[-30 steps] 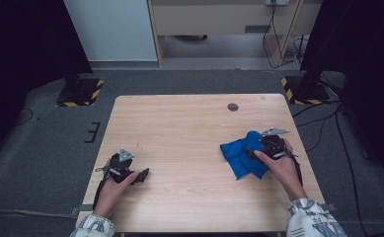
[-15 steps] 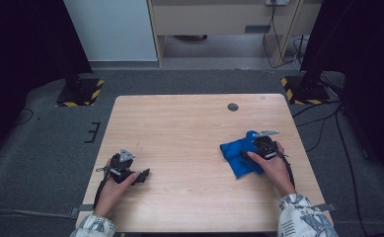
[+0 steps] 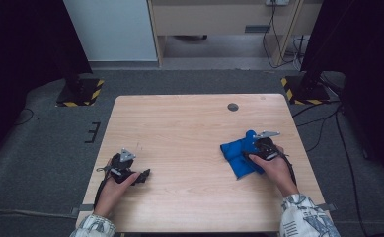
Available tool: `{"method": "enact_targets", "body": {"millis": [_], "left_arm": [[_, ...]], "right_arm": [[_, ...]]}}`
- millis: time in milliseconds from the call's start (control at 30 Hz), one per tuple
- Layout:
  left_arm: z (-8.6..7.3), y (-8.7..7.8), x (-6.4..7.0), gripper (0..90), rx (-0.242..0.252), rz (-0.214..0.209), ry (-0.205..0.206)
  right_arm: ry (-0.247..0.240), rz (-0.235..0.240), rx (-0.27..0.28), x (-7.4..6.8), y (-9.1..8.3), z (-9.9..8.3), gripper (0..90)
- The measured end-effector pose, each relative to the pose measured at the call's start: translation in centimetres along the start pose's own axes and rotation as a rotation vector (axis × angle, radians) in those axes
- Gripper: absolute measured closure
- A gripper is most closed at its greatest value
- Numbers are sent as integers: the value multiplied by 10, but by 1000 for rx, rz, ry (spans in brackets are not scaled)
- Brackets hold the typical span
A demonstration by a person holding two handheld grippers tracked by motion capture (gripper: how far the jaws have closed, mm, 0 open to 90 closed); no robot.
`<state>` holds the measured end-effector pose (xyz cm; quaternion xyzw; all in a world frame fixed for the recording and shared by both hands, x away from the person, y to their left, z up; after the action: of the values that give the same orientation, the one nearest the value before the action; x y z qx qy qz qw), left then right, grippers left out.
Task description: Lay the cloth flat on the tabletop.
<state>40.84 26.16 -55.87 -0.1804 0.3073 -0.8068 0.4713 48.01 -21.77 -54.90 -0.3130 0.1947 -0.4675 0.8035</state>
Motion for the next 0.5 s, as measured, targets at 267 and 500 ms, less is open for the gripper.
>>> {"method": "enact_targets", "body": {"millis": [267, 500], "left_arm": [[0, 0, 1, 0, 0, 1, -1], [0, 0, 1, 0, 0, 1, -1]], "right_arm": [[-19, 53, 8, -7, -4, 0, 687], [-15, 54, 30, -8, -6, 3, 773]]}}
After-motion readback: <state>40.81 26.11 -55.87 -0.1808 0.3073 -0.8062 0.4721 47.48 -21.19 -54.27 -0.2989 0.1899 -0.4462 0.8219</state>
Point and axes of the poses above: each handheld gripper's, and its own axes: y roughly forward along the jaws, z roughly out of its top, x roughly to its right, the point moved 3 cm from there along y, roughly forward along the jaws, and after that the axes turned 4 degrees about x, right-handed, at the moved point
